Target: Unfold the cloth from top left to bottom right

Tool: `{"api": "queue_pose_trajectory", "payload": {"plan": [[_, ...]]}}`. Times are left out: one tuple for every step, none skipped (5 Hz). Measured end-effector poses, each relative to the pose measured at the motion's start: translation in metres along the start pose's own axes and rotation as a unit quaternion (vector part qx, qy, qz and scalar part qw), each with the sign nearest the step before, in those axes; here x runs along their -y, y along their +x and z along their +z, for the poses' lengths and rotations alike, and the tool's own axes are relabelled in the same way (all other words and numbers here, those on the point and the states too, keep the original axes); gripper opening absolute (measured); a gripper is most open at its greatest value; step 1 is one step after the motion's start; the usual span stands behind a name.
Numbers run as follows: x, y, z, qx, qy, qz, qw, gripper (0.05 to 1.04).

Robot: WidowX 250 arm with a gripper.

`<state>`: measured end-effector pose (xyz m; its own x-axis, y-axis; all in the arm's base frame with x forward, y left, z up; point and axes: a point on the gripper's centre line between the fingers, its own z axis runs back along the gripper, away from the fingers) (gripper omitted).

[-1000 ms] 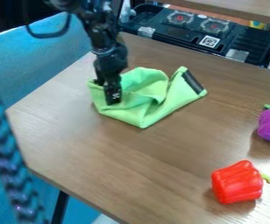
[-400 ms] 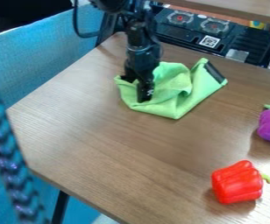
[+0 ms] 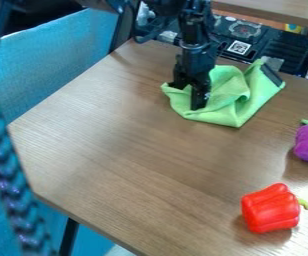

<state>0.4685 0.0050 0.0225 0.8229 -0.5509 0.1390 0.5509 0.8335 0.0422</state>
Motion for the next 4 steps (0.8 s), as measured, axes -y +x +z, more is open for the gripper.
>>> {"api": "queue_pose_trajectory", "payload": {"plan": [[0.001, 0.0, 0.0, -0.006, 0.007, 0.001, 1.0, 1.001], [0.004, -0.015, -0.005, -0.023, 0.013, 0.004, 0.9996, 1.0], [0.002, -0.041, -0.002, -0.042, 0.021, 0.009, 0.9989, 0.999], [-0.003, -0.074, 0.005, -0.06, 0.027, 0.001, 0.9978, 0.999]]}}
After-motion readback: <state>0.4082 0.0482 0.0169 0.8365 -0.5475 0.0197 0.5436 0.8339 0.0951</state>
